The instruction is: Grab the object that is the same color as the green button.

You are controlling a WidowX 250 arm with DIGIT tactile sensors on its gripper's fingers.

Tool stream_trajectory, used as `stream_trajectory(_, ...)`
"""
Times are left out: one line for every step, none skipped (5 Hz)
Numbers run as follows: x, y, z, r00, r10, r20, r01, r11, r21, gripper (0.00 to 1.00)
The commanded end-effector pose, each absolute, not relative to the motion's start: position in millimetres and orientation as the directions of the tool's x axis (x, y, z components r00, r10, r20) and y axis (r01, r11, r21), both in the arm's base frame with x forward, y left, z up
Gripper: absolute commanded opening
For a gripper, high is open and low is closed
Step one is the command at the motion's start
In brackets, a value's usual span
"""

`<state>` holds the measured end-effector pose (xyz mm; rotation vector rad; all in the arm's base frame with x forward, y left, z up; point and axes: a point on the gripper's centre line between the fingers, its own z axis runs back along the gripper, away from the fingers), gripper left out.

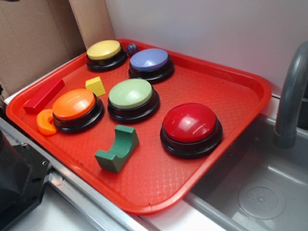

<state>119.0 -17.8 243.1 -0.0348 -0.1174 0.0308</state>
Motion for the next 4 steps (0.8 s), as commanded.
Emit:
stream_trajectory(119.0,-17.8,243.1,0.993,0.033,0.117,-0.029,0.999,-0.037,1.00)
stream_trajectory(126.3,-31.5,212.8,0.985,0.151,0.087,-0.149,0.988,-0.027,1.00)
stream_trajectory(132.7,-47.2,184.3,0.956,0.272,0.110,-0.267,0.962,-0.059,1.00)
stream_trajectory(140.5,-56.0,153.9,0.921,0.375,0.103,-0.359,0.922,-0.147,1.00)
